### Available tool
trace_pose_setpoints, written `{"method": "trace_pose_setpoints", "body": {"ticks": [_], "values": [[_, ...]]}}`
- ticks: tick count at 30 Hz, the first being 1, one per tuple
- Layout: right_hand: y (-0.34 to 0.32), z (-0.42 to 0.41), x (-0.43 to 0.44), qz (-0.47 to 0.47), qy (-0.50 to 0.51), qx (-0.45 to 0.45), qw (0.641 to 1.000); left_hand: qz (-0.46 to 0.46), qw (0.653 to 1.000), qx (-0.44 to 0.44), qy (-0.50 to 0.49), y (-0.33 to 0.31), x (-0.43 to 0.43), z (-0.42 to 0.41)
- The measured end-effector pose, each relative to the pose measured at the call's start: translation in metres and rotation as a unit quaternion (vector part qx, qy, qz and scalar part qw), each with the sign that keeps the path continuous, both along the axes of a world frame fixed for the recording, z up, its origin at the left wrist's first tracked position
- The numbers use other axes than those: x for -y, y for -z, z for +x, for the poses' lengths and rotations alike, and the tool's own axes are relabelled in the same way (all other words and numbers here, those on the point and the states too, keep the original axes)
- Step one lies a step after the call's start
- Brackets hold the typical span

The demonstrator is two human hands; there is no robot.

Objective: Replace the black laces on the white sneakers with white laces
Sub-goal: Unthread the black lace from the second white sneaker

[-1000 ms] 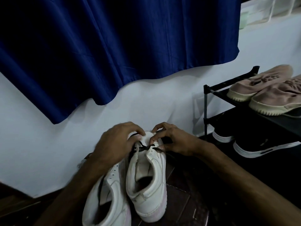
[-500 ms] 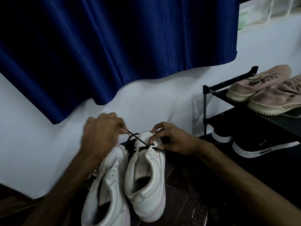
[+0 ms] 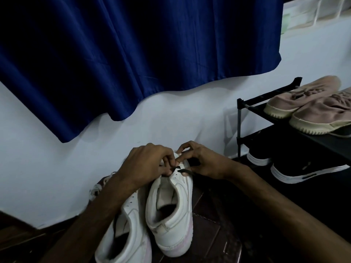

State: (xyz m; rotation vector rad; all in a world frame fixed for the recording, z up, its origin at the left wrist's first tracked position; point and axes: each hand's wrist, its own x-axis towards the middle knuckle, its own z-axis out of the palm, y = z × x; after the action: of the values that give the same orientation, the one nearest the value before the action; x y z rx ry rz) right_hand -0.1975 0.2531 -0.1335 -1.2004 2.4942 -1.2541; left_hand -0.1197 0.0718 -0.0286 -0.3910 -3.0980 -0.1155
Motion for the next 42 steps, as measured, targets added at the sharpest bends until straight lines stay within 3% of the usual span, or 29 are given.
{"method": "trace_pose_setpoints", "body": {"ticks": [6, 11, 14, 17, 20, 26, 31, 33, 38, 42], "values": [[-0.002, -0.001, -0.001, 0.024, 0.008, -0.012, 1.0, -0.123, 0.987, -0.103, 0.016, -0.002, -0.003, 0.005], [-0.005, 0.002, -0.001, 0.022, 0.011, -0.008, 1.0, -0.069, 0.964, -0.234, -0.106, -0.012, 0.039, 0.005], [-0.003, 0.001, -0.004, 0.013, 0.009, -0.004, 1.0, -0.067, 0.978, -0.176, -0.093, -0.005, 0.033, 0.003], [-0.003, -0.001, -0.003, -0.002, -0.005, -0.002, 1.0, 0.024, 0.995, -0.095, -0.005, -0.004, 0.01, 0.003], [-0.002, -0.002, -0.002, -0.002, -0.009, -0.005, 1.0, 0.008, 1.0, -0.013, 0.009, -0.002, -0.002, 0.0], [-0.003, -0.001, -0.004, 0.012, -0.004, -0.015, 1.0, -0.124, 0.987, -0.098, 0.022, -0.006, -0.005, 0.001], [-0.007, 0.001, -0.003, 0.01, -0.014, 0.0, 1.0, -0.12, 0.957, -0.243, -0.106, -0.025, 0.04, 0.002], [-0.008, 0.002, -0.003, 0.002, -0.02, 0.01, 1.0, -0.112, 0.964, -0.208, -0.126, -0.021, 0.045, 0.003], [-0.012, 0.004, -0.004, -0.03, -0.034, 0.023, 0.999, 0.004, 0.997, -0.08, -0.007, 0.0, 0.014, 0.009], [-0.01, 0.003, -0.006, -0.025, -0.032, 0.026, 0.999, -0.029, 0.999, -0.031, 0.009, 0.004, -0.002, 0.002]]}}
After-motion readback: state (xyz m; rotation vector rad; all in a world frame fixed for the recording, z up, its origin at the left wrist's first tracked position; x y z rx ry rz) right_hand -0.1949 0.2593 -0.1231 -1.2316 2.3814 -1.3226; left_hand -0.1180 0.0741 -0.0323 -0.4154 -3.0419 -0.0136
